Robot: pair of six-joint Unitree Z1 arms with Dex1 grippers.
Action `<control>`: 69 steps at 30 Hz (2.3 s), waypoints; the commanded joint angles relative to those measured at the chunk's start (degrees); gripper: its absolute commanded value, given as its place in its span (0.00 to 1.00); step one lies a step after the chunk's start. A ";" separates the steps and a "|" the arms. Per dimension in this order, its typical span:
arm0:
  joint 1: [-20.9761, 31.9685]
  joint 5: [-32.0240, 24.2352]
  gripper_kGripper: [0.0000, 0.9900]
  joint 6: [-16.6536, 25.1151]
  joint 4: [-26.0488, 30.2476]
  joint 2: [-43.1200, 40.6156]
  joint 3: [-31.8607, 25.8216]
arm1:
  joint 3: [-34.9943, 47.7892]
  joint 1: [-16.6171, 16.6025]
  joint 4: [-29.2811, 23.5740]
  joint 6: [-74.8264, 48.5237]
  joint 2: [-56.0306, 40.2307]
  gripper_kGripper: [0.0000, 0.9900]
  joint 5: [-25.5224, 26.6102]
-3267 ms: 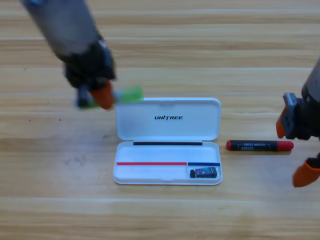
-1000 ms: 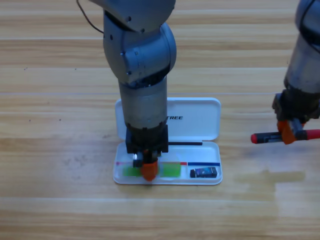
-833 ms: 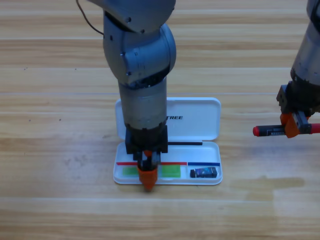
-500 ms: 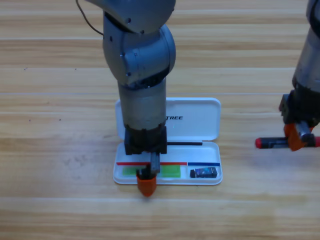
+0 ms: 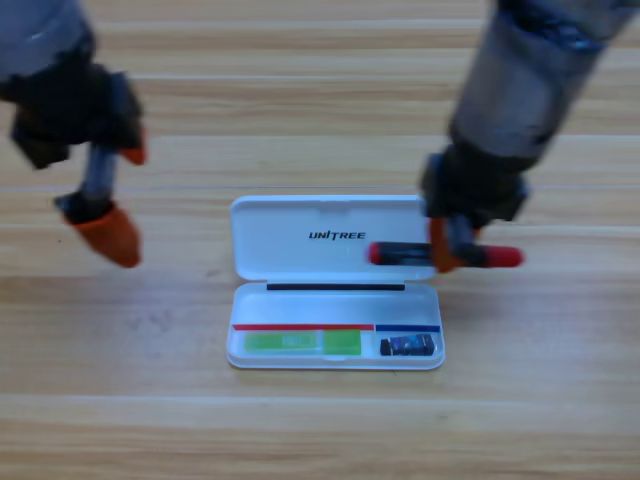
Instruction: Clean up eraser and pencils
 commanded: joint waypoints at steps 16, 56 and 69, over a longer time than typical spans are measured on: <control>2.91 -2.14 1.00 -0.66 -3.08 1.16 9.07 | -15.49 4.76 0.73 1.93 20.79 0.00 -1.02; 9.59 -3.46 0.17 3.91 -8.53 1.95 2.39 | 25.12 4.67 -16.32 17.75 -37.74 1.00 25.17; 29.01 -26.49 0.00 14.64 -19.96 14.43 -2.97 | 31.71 4.67 -19.75 18.55 -39.68 1.00 27.01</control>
